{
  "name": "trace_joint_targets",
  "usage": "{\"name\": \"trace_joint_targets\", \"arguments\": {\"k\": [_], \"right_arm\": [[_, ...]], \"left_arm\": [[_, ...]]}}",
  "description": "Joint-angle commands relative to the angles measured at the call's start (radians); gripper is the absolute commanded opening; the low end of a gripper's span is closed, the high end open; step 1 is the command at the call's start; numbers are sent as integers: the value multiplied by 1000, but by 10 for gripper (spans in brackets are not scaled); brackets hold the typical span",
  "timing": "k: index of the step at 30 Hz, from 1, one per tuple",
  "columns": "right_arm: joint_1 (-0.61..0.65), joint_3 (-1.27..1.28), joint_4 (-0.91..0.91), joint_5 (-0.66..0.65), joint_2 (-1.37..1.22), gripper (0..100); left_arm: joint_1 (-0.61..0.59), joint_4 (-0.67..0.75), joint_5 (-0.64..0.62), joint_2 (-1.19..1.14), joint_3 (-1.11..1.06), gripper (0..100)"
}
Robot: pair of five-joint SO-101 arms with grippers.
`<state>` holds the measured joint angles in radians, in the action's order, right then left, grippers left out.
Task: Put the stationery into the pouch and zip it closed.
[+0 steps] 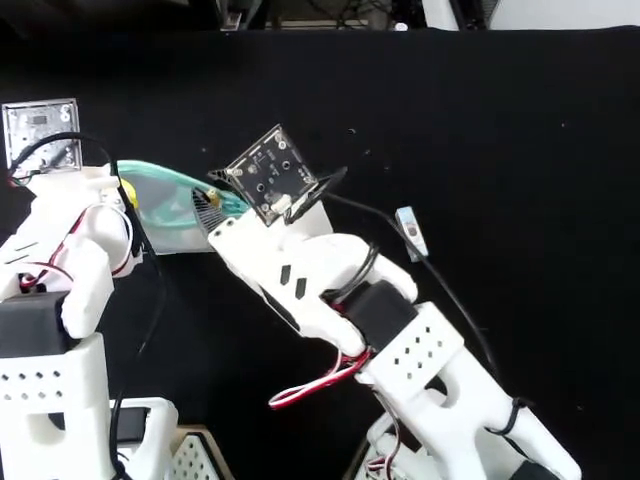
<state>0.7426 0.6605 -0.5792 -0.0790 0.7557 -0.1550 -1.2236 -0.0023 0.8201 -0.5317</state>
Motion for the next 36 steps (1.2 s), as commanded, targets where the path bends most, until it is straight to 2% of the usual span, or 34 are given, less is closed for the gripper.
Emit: {"name": "trace_joint_targets", "arguments": {"k": [1,8,19,22,28,36], "right_arm": [[-2,-31,-5,-38,35,12],[-2,-91,61,-46,36,12],[0,-131,55,-37,38,14],[9,-105,-2,-37,38,17],[72,-96,-147,-38,44,123],[71,-73,-166,-44,42,90]], "left_arm": [[12,-12,5,-49,-140,32],[12,-12,5,-49,-142,32],[12,-12,5,-49,-140,32],[12,-12,5,-49,-142,32],[12,-12,5,-49,-142,32],[10,-12,5,-48,-142,32]]}}
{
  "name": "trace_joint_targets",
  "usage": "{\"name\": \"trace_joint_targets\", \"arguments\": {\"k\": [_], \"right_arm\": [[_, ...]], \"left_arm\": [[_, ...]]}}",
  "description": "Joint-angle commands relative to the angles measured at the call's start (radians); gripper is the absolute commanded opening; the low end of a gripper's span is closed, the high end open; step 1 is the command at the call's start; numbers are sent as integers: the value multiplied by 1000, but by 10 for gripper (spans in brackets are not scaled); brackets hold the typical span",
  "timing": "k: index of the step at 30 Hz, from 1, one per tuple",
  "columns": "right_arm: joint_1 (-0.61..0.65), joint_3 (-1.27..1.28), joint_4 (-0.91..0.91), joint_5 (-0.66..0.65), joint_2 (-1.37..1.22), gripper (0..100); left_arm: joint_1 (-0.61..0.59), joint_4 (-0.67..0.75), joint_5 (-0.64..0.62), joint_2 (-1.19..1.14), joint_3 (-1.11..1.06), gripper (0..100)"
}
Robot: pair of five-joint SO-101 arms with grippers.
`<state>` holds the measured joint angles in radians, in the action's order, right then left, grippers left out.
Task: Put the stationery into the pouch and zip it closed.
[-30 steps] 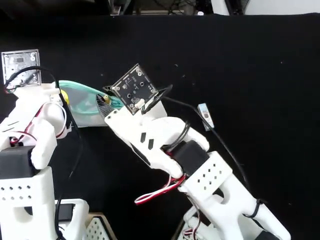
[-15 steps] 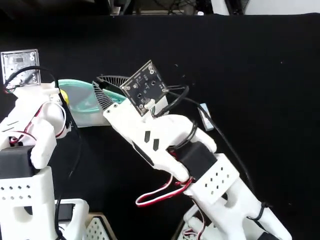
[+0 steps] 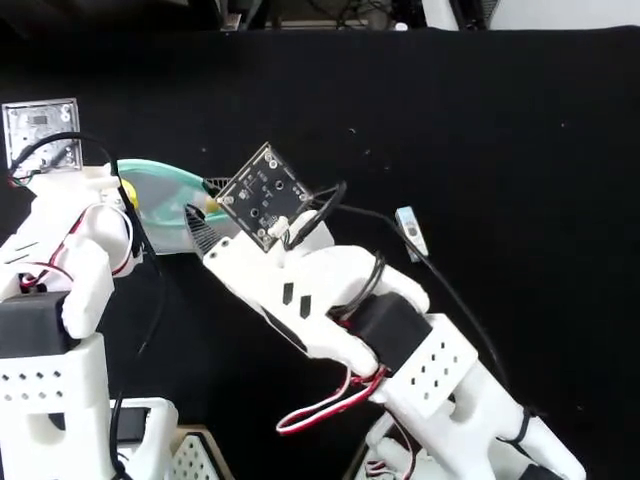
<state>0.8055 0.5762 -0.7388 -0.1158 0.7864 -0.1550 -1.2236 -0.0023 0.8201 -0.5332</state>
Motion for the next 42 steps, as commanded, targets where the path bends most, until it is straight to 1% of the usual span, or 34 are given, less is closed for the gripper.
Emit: {"name": "trace_joint_targets", "arguments": {"k": [1,4,10,15,17,20,23,26,31,32,39,42], "right_arm": [[9,16,-6,-9,12,82],[9,21,-9,-9,12,61],[-3,24,-49,-12,5,61],[-34,94,12,-89,4,56],[-31,134,57,-94,-5,54],[-32,139,89,-95,-50,26],[-32,85,72,-133,-104,25],[-32,-27,-6,-133,-108,29],[-34,-242,-164,-129,-51,133],[-40,-260,-180,-129,-47,142],[-75,-209,-183,-137,-47,57],[-77,-171,-150,-137,-47,12]], "left_arm": [[10,-12,5,-48,-140,32],[8,-12,5,-48,-140,32],[10,-12,5,-48,-140,32],[8,-12,5,-48,-140,32],[8,-12,5,-48,-140,32],[12,-12,5,-48,-140,32],[12,-12,5,-48,-139,32],[12,-12,5,-48,-139,32],[12,-12,5,-48,-139,32],[12,-12,5,-48,-139,32],[12,-12,5,-48,-139,32],[12,-12,5,-48,-139,32]]}}
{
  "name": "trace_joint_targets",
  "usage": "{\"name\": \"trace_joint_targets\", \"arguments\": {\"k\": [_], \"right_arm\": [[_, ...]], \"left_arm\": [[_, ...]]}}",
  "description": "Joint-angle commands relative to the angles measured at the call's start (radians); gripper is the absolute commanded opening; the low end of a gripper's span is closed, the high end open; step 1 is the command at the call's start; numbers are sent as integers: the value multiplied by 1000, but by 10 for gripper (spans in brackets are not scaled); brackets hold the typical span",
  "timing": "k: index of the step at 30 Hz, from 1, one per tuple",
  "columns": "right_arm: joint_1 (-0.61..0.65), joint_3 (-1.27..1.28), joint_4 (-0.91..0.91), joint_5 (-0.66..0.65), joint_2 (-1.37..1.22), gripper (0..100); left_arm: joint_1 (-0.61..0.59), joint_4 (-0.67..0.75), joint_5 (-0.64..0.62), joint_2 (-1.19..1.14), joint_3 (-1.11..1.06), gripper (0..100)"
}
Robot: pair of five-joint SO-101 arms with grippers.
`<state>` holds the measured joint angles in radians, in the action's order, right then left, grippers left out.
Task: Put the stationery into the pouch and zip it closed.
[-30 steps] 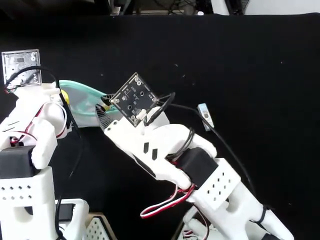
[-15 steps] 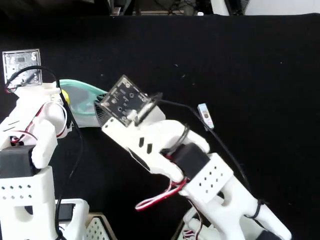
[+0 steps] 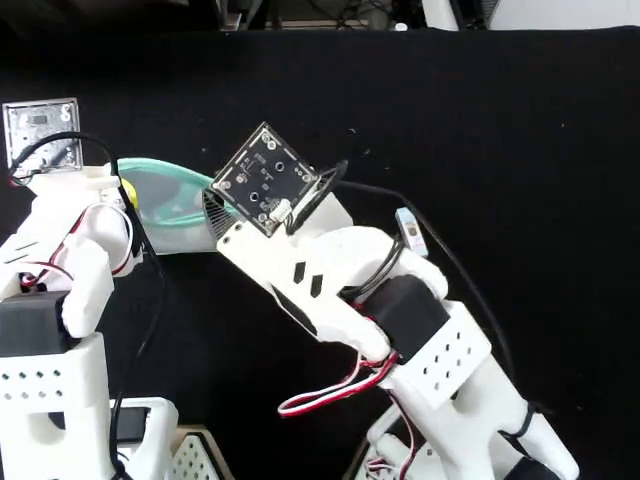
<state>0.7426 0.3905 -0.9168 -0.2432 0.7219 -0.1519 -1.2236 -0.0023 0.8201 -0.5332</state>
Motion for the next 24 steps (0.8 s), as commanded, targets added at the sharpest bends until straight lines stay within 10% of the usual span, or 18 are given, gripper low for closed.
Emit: {"name": "trace_joint_targets", "arguments": {"k": [1,24], "right_arm": [[-14,30,46,-9,16,13],[63,-58,40,-121,-180,14]], "left_arm": [[8,-12,5,-48,-139,32],[2,-14,5,-46,-137,33]]}}
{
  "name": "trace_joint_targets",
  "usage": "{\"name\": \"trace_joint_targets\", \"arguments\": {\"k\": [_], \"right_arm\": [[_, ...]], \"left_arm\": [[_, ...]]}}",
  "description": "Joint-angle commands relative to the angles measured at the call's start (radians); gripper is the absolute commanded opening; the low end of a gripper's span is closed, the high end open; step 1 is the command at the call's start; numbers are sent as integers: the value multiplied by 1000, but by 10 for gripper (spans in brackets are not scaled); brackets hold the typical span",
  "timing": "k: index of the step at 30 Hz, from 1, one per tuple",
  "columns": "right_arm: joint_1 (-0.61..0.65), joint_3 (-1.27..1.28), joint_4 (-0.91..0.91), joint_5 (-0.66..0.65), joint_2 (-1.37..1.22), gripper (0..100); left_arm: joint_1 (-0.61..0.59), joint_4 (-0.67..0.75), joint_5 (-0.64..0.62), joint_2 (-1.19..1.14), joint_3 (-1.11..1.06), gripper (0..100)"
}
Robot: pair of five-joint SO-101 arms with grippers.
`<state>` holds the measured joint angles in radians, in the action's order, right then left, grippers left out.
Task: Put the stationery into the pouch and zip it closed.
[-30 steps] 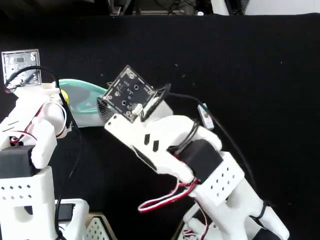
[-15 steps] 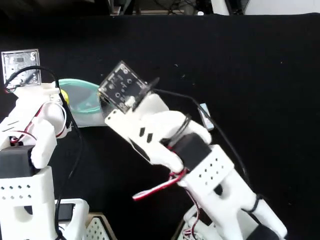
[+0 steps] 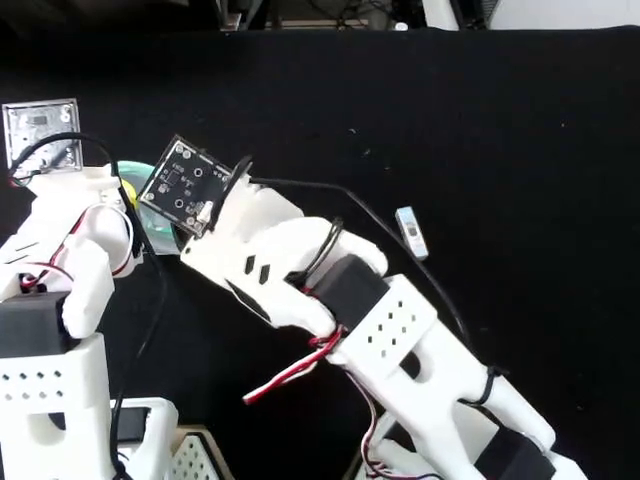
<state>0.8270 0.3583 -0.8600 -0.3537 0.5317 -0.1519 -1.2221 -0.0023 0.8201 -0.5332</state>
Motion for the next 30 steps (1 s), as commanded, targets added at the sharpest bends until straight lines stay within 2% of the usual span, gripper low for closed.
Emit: {"name": "trace_joint_targets", "arguments": {"k": [1,6,11,16,24,30], "right_arm": [[-25,-21,-11,-9,22,14],[-14,-30,46,-6,58,14],[-14,-91,-5,66,84,18],[-11,-94,-18,69,74,132],[-15,-45,28,95,5,96],[-61,85,15,89,81,96]], "left_arm": [[2,-15,5,-46,-137,33],[5,-15,5,-46,-137,33],[2,-15,5,-46,-137,33],[4,-15,5,-46,-137,33],[1,-14,0,-46,-137,30],[2,9,-2,-46,-145,30]]}}
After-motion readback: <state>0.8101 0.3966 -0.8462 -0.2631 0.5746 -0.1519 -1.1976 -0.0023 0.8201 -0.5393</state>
